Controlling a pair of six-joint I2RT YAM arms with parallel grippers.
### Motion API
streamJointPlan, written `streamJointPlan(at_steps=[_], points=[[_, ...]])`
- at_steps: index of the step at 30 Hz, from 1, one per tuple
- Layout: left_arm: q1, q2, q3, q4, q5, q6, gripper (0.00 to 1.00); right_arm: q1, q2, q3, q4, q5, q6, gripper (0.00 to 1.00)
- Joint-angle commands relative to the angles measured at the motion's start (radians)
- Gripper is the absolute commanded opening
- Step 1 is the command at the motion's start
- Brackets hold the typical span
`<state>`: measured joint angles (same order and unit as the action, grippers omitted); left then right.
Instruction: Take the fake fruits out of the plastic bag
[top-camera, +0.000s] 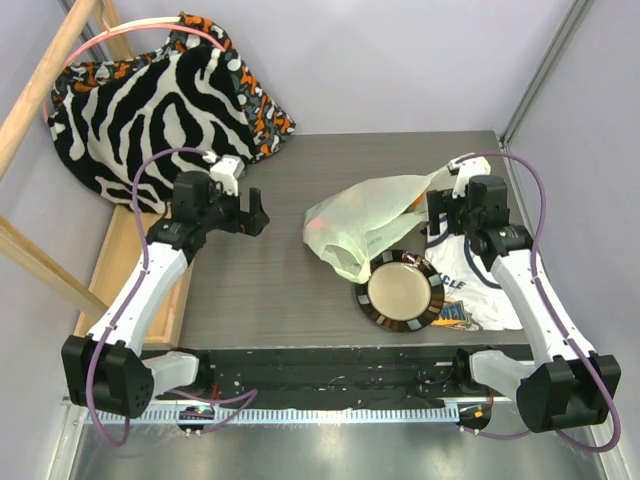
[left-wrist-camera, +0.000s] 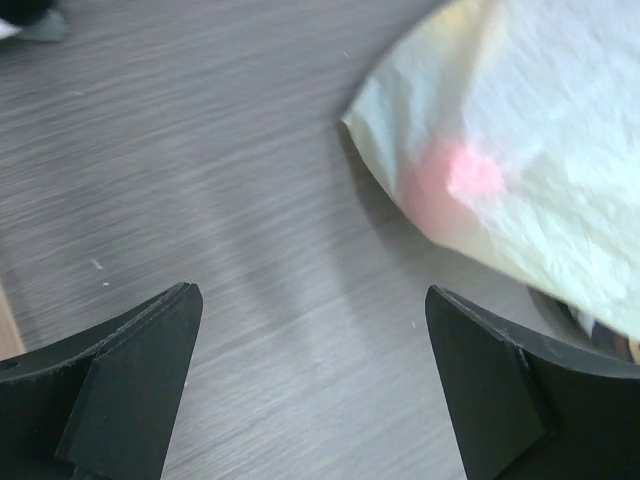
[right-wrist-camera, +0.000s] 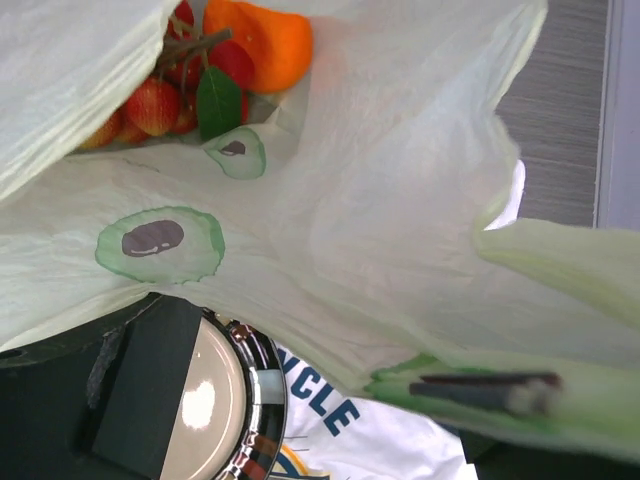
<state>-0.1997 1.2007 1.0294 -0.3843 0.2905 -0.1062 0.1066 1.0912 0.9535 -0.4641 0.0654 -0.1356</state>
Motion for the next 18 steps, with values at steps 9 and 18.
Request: streamJointPlan(at_steps=[9, 18], points=[[-0.082, -0.04, 0.194, -0.191, 0.056, 0.103, 1.0, 0.008, 0.022, 0.223, -0.105, 0.033, -0.094, 1.0], [-0.155, -0.035, 0.419, -0.372, 0.252, 0.112, 0.96, 0.007, 0.193, 0.705, -0.318, 0.02, -0.102, 0.96]])
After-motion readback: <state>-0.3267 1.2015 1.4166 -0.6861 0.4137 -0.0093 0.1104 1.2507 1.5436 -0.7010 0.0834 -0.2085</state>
